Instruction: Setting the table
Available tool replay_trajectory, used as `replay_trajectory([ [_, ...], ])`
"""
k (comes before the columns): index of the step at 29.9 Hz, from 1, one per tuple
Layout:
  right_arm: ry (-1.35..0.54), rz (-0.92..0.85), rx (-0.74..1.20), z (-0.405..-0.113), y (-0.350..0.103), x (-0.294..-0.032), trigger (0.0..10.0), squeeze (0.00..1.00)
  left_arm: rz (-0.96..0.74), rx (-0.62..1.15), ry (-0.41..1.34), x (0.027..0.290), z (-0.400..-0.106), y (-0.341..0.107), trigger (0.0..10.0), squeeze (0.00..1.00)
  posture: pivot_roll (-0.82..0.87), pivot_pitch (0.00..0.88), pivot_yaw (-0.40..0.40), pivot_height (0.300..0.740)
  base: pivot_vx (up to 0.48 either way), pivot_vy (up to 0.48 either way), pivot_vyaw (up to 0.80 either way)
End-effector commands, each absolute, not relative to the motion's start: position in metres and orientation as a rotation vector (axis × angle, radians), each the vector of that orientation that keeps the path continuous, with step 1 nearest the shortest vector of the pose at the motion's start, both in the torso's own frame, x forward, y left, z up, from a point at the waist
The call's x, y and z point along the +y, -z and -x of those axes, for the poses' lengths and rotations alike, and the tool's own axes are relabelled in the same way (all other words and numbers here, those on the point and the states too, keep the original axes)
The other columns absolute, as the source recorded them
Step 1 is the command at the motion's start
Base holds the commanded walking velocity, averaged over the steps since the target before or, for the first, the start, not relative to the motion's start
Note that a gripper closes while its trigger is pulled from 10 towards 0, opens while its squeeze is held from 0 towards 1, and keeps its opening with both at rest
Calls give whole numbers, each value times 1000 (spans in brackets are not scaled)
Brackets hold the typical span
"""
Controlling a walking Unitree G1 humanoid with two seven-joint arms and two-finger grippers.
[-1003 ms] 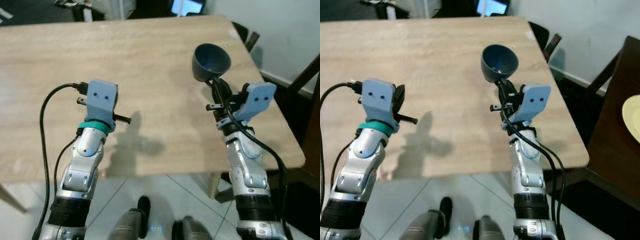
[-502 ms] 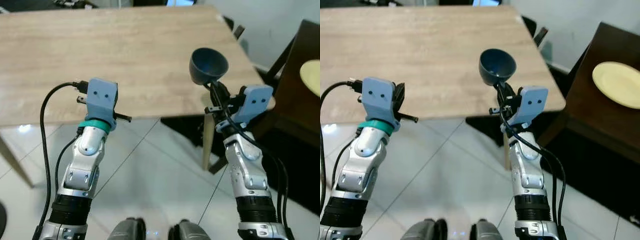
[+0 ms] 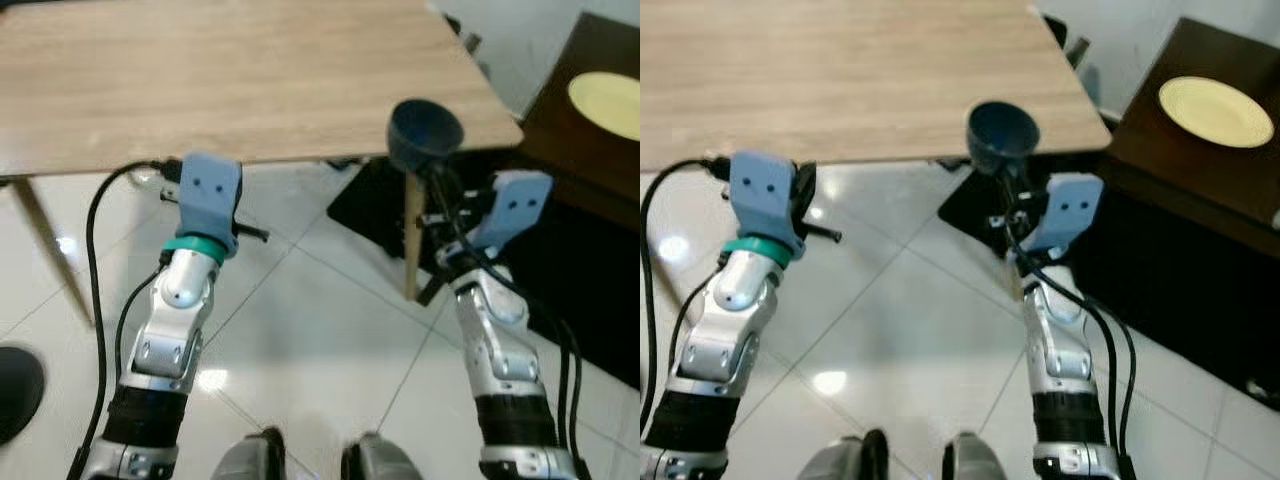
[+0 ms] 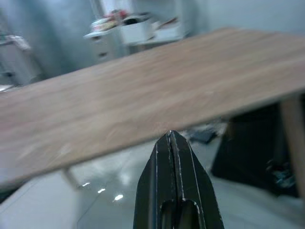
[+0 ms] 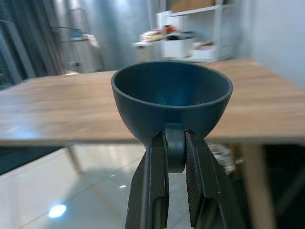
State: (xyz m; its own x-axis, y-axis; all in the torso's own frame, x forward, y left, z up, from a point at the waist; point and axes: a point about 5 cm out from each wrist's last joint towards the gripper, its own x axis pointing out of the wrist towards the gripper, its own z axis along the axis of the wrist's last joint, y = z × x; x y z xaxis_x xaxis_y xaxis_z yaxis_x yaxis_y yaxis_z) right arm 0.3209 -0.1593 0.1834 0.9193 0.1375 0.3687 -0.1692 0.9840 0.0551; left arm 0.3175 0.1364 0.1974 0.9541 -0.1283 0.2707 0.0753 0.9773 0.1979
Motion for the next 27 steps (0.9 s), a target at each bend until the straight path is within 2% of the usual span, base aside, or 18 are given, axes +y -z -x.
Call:
replay_trajectory([
  [1, -141, -76, -375, -319, -181, -163, 10000, 0, -187, -265, 115, 135, -317, -192, 10000, 0, -23, 73, 95, 740, -382, 0, 0],
  [7, -137, -83, -376, -318, -181, -163, 10000, 0, -190, -267, 117, 135, -317, -192, 10000, 0, -23, 73, 97, 740, -356, 0, 0],
  [27, -125, -86, -378, -319, -181, -166, 10000, 0, -168, -263, 125, 133, -319, -194, 10000, 0, -25, 75, 99, 740, 0, 0, 0],
])
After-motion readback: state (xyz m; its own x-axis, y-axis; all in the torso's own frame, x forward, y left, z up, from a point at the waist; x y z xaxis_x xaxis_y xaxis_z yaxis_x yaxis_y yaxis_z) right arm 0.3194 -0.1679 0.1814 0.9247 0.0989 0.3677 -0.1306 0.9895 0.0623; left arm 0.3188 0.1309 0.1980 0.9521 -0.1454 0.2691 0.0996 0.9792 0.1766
